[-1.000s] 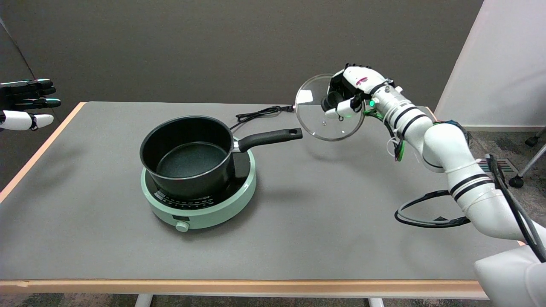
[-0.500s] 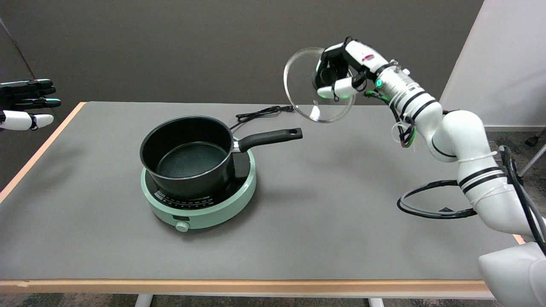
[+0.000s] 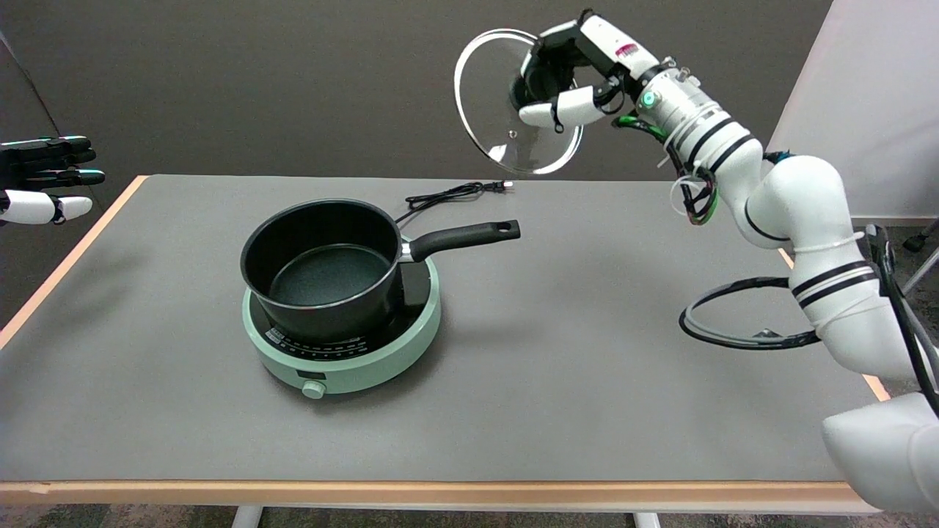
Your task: Pick up the pot lid.
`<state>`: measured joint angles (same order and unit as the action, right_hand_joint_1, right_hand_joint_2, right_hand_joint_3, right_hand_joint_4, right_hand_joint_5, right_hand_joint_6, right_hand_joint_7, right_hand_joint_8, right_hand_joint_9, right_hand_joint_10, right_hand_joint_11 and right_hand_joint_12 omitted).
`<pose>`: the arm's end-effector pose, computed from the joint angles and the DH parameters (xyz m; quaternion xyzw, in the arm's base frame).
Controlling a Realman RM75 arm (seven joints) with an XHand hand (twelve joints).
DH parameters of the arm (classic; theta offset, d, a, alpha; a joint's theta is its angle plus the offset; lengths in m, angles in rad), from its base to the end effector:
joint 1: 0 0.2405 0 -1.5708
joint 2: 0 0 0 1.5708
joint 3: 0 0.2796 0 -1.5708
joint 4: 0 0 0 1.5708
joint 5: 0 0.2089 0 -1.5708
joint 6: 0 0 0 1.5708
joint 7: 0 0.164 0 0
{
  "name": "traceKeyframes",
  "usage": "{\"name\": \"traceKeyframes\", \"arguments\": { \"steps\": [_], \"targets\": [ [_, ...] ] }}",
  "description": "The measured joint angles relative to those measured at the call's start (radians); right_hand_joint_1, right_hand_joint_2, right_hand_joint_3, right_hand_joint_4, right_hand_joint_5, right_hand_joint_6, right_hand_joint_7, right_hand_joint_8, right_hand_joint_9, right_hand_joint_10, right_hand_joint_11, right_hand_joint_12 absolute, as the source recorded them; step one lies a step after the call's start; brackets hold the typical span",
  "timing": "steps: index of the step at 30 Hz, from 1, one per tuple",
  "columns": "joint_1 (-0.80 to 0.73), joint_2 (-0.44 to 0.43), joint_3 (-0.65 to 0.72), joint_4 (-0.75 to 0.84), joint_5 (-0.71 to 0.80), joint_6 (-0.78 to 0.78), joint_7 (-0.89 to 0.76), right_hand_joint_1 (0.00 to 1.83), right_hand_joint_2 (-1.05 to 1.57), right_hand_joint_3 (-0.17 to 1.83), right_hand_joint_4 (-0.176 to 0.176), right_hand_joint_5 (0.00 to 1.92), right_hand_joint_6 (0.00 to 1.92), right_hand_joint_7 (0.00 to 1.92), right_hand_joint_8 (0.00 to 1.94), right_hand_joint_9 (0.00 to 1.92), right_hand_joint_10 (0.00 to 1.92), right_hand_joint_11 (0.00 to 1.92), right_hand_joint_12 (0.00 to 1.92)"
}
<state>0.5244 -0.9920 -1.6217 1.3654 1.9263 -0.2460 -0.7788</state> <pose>-0.0930 -0.4705 0.3803 0.7562 -0.1133 0.2622 0.5887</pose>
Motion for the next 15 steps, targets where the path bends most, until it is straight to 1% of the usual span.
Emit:
{"name": "traceKeyframes", "arguments": {
  "steps": [15],
  "targets": [
    [0.101,0.008,-0.089,0.002,0.020,-0.013,0.055,1.36,0.82,0.73,0.176,0.79,0.94,0.87,1.41,0.87,1.56,0.72,1.45]
  ]
}}
